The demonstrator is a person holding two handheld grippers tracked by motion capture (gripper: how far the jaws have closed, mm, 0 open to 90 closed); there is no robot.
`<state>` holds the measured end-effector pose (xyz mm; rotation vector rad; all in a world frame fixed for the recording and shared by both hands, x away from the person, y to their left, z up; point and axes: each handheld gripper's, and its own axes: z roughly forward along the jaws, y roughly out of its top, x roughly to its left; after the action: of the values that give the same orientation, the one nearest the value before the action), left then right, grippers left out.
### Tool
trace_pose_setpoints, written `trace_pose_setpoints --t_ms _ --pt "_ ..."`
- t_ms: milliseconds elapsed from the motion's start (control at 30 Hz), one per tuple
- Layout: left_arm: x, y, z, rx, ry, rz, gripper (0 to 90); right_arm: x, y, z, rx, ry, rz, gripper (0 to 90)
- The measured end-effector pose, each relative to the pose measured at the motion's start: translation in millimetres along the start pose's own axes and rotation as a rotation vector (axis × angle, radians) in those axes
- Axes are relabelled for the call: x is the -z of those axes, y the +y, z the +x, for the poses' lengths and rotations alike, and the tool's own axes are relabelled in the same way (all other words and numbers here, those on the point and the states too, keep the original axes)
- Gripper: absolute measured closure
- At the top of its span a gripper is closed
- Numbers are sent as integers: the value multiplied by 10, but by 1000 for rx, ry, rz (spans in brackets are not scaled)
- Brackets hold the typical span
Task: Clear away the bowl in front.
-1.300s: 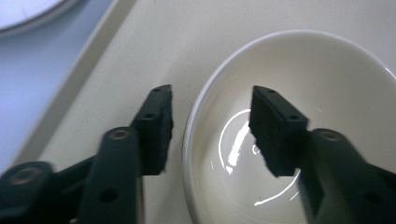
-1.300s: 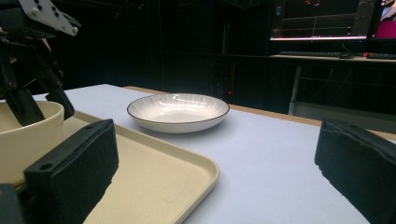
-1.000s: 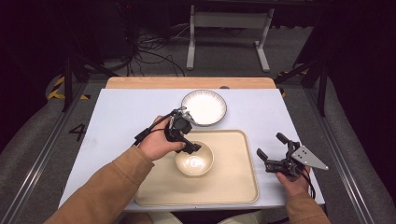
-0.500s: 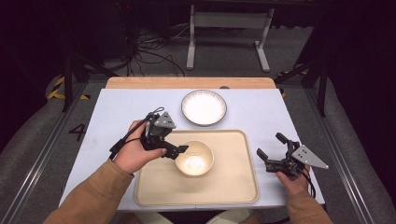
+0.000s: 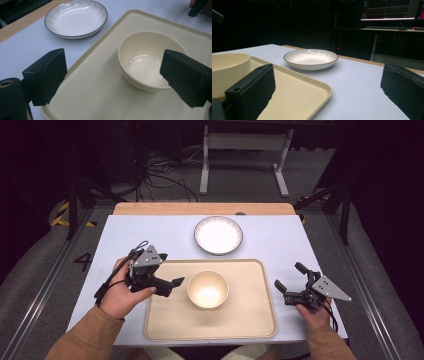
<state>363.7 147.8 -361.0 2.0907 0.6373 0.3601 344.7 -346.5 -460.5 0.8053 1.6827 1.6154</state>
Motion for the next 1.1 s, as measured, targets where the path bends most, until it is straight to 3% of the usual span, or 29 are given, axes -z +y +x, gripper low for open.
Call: trace_pose_setpoints --t_ms 133,300,567,633,700,967,1100 --pt "79 -131 30 13 3 -28 80 0 0 2 0 0 -1 1" --pt "168 -283 87 63 20 -79 74 2 0 4 1 -1 -2 1" --pt "284 -551 172 113 72 -142 70 5 -1 5 3 -1 -4 1" --pt "293 -570 180 116 77 -145 70 5 -1 5 3 -1 -4 1" --pt "317 -653 202 123 111 -157 68 3 -2 7 5 -2 -4 1" --pt "335 -828 242 138 129 -198 65 5 -2 5 3 -1 -4 1" --pt "320 -957 266 165 130 -230 52 5 -2 7 4 -2 -4 1"
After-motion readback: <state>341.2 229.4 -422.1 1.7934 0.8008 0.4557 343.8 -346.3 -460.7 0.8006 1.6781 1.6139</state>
